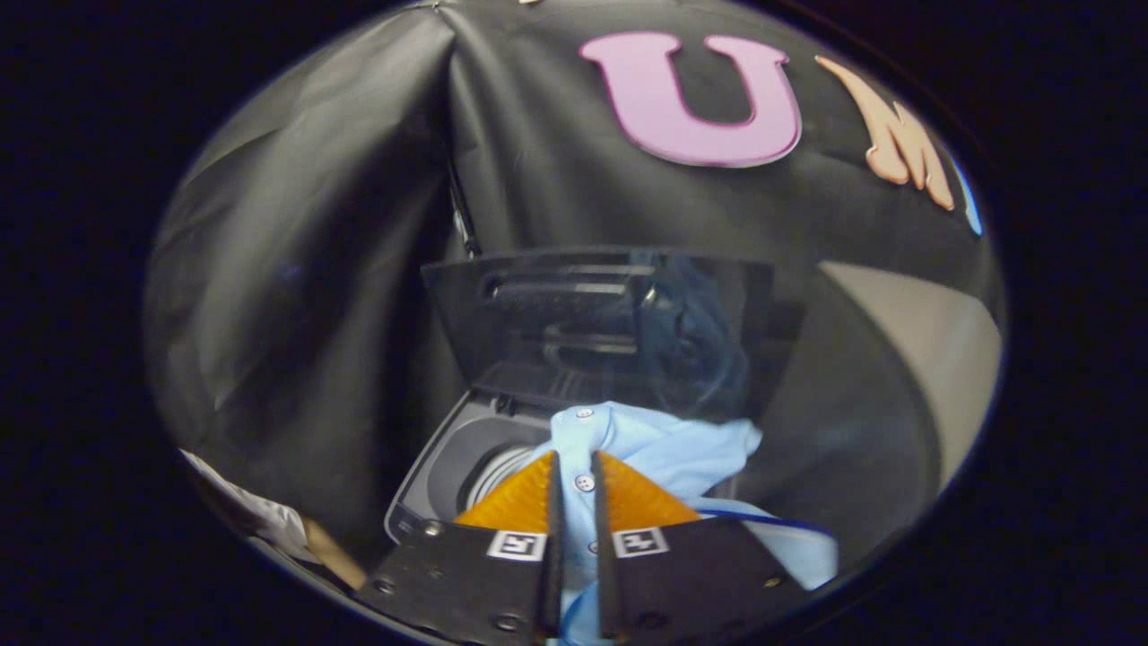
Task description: Put the clothes into the washing machine and then close the washing machine lid.
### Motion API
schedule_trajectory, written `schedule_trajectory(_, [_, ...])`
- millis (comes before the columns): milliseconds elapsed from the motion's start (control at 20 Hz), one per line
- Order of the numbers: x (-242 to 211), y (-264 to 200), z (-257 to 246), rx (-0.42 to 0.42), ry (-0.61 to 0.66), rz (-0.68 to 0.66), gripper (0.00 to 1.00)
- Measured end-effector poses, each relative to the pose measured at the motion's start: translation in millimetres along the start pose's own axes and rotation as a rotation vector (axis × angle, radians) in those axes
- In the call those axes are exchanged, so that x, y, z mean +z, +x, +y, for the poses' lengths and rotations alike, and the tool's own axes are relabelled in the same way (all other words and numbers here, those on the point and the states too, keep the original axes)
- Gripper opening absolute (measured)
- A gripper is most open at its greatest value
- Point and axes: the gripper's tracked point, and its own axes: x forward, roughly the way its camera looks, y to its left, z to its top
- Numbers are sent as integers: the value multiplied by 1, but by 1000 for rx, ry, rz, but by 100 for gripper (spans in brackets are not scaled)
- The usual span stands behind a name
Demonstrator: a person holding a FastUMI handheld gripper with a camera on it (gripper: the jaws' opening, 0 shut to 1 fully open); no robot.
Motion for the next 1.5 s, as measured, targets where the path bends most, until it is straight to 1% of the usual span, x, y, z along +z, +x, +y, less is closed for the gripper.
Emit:
schedule_trajectory(100, [-3, 25, 19, 65, 44, -4, 56])
schedule_trajectory(200, [-3, 39, 33, 98, 75, -12, 91])
schedule_trajectory(400, [8, 51, 36, 98, 77, -44, 92])
schedule_trajectory(600, [22, 50, 28, 74, 73, -73, 92])
schedule_trajectory(700, [37, 48, 25, 61, 75, -110, 92])
schedule_trajectory(950, [97, 42, 5, -7, 61, -296, 91])
schedule_trajectory(1000, [110, 41, 2, -21, 55, -332, 95])
schedule_trajectory(1200, [159, 42, -13, -84, 34, -476, 96])
schedule_trajectory(1300, [179, 45, -18, -128, 12, -510, 96])
schedule_trajectory(1400, [191, 63, -36, -167, 3, -505, 96])
schedule_trajectory(1500, [195, 81, -50, -183, 52, -506, 96])
